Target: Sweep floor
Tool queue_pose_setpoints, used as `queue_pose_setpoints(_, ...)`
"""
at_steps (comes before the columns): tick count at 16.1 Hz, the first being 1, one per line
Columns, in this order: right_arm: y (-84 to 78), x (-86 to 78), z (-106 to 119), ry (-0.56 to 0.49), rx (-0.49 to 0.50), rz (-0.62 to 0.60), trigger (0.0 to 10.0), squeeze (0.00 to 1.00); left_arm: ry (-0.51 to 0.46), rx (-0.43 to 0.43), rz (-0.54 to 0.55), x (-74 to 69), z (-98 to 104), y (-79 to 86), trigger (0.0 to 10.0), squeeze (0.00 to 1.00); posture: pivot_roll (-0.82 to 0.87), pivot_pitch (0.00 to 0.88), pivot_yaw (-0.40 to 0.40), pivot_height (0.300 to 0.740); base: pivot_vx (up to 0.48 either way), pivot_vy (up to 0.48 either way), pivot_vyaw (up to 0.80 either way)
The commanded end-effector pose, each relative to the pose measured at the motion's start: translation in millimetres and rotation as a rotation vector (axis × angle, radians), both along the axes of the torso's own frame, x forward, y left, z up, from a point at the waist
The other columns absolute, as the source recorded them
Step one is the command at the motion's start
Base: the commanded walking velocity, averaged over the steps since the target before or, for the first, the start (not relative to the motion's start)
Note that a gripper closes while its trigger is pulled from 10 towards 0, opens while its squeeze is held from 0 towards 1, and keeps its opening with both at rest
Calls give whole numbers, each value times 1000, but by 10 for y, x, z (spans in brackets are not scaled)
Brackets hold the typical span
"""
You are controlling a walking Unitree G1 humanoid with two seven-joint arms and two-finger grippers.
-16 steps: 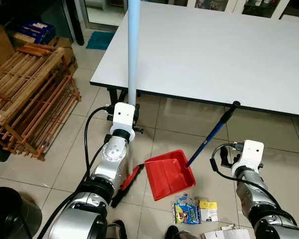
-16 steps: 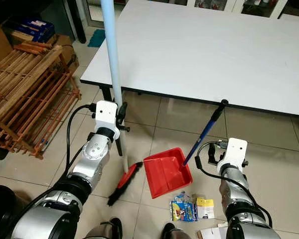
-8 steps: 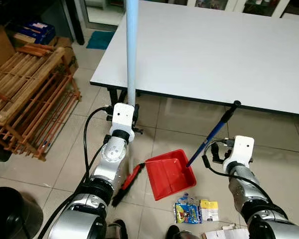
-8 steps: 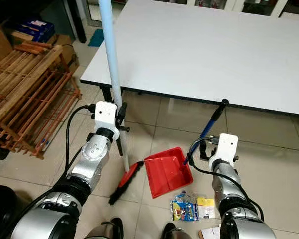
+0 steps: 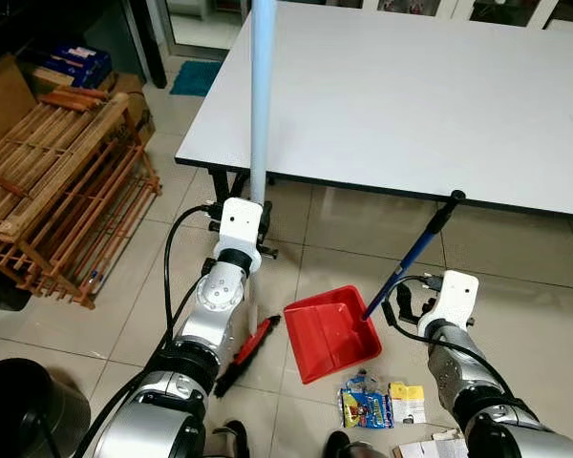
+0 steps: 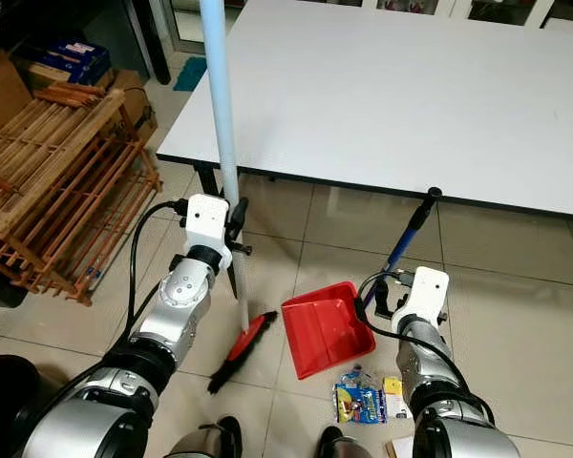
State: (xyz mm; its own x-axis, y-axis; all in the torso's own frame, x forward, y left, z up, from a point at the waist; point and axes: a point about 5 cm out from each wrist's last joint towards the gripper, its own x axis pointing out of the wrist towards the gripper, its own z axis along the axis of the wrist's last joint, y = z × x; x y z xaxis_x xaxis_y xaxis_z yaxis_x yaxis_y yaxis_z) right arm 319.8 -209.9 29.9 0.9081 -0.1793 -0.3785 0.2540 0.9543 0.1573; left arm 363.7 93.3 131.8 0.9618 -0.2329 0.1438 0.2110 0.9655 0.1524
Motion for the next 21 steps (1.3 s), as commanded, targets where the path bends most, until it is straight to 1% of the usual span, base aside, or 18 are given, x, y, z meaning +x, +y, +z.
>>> queue_pose_setpoints(1,-13,-36,-50,27,24,-23,10000,0,-33,7,-30,19,92,-62,10000,0,59,168,23,740,0,0,0)
queue_pose_setpoints(3,5,-68,-112,80,46,-19,10000,0,-30,7,-35,24,95,-69,10000,0,58,163,23,740,0,0,0)
queue_pose_setpoints(4,16,-99,-160,117,52,-19,10000,961,-29,9,-37,26,97,-73,10000,0,60,162,22,740,0,0,0)
queue_pose_setpoints(5,27,-117,-187,138,58,-14,10000,1000,-28,11,-38,28,98,-74,10000,0,59,162,21,740,0,0,0)
queue_pose_setpoints(6,31,-115,-185,133,58,-12,10000,1000,-28,11,-38,30,101,-74,10000,0,63,163,19,740,0,0,0)
queue_pose_setpoints(7,13,-93,-143,94,45,-31,10000,1000,-30,10,-35,30,104,-72,10000,0,62,166,19,740,0,0,0)
queue_pose_setpoints(8,1,-46,-65,34,21,-29,10000,0,-33,6,-31,29,107,-64,10000,0,65,171,18,740,0,0,0)
queue_pose_setpoints(9,1,-9,-6,-7,2,-17,10000,0,-35,4,-27,29,110,-56,10000,0,65,171,18,740,0,0,0)
queue_pose_setpoints(10,9,50,90,-74,-1,-4,10000,0,-38,2,-21,29,111,-39,10000,0,69,178,18,740,0,0,0)
queue_pose_setpoints(15,-21,103,208,-163,2,-20,10000,0,-46,-2,-11,29,123,1,10000,0,83,192,28,740,0,0,0)
queue_pose_setpoints(16,-29,105,250,-214,-14,-24,10000,0,-51,1,-9,22,122,35,10000,0,90,199,43,740,0,0,0)
queue_pose_setpoints(19,-7,64,194,-207,-4,-42,10000,0,-55,13,-15,9,119,75,10000,0,102,213,66,740,0,0,0)
queue_pose_setpoints(21,46,47,182,-225,-11,-36,10000,0,-62,19,-26,-12,121,97,10000,0,111,226,103,740,0,0,0)
